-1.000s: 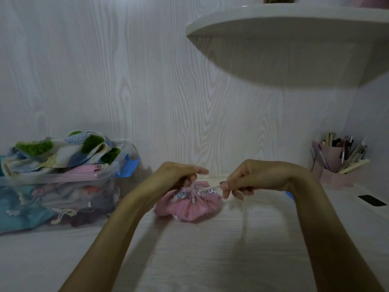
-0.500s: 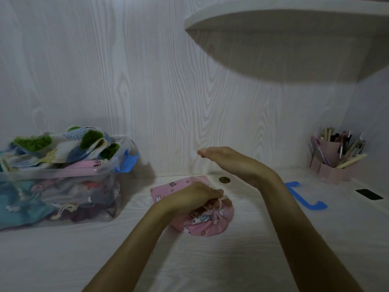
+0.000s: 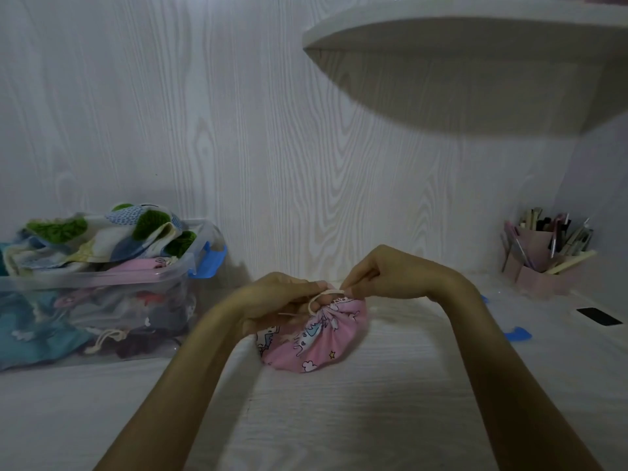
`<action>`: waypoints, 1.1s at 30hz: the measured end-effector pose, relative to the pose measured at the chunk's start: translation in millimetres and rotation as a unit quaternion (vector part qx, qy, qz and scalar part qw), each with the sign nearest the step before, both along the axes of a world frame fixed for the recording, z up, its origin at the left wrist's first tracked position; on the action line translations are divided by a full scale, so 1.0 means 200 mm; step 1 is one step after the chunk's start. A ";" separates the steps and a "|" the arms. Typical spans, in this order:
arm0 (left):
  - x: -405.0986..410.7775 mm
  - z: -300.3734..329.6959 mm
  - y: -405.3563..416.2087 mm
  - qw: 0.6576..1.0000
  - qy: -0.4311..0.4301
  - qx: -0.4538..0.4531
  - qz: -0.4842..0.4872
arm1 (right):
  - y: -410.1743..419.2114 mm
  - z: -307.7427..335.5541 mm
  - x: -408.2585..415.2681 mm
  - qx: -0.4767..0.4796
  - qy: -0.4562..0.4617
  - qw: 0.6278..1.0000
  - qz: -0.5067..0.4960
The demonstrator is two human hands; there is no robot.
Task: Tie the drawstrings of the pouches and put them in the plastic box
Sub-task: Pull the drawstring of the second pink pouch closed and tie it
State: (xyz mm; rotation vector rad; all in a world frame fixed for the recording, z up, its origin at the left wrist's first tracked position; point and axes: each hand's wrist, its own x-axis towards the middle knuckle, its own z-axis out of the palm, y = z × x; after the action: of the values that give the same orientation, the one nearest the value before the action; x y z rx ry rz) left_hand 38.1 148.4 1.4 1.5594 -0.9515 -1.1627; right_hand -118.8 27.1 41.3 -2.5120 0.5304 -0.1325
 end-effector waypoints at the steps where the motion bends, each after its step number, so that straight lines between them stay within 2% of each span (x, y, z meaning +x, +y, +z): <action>1: 0.01 0.00 0.01 1.000 -0.008 -0.003 0.001 | 0.01 0.00 0.00 -0.008 0.016 1.000 -0.001; 3: 0.00 0.01 0.01 1.000 -0.009 -0.002 -0.012 | 0.02 0.00 0.00 -0.023 0.063 0.998 0.001; 5: -0.02 0.02 0.02 1.000 0.000 0.003 -0.017 | 0.02 0.00 0.02 -0.067 0.058 0.996 -0.008; 7: -0.03 0.02 0.02 1.000 0.007 0.013 -0.024 | 0.03 0.00 0.02 -0.090 -0.015 0.996 -0.013; 10: 0.00 0.05 0.04 0.999 0.029 0.031 -0.031 | 0.04 -0.01 0.02 -0.025 -0.117 0.993 0.003; 14: 0.06 0.05 0.07 0.998 0.069 0.003 0.003 | 0.02 0.01 0.00 -0.019 -0.183 0.983 -0.022; 16: 0.06 0.05 0.07 0.996 0.078 -0.030 0.030 | 0.03 0.04 -0.02 -0.001 -0.171 0.985 0.002; 20: 0.01 0.07 0.06 0.994 0.080 -0.058 0.056 | 0.10 0.09 -0.07 0.075 -0.071 0.989 0.106; 22: 0.00 0.07 0.07 0.993 0.079 -0.058 0.063 | 0.09 0.09 -0.07 0.083 -0.061 0.990 0.093; 25: -0.01 0.07 0.07 0.992 0.073 -0.069 0.073 | 0.03 0.04 -0.03 0.046 -0.092 0.995 0.008; 27: -0.02 0.07 0.06 0.992 0.050 -0.082 0.076 | 0.03 0.01 0.01 0.018 -0.050 0.998 0.025; 29: -0.01 0.07 0.06 0.992 0.013 -0.097 0.086 | 0.04 -0.03 0.05 0.032 -0.026 0.998 0.056; 33: -0.01 0.08 0.06 0.981 -0.048 -0.147 0.113 | 0.06 -0.06 0.09 0.058 -0.075 0.995 0.038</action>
State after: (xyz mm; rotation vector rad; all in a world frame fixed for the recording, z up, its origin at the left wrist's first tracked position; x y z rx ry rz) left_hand 35.6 160.3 17.4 1.4494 -0.9334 -0.7566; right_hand -100.8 38.8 28.8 -2.3816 0.3698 -0.2506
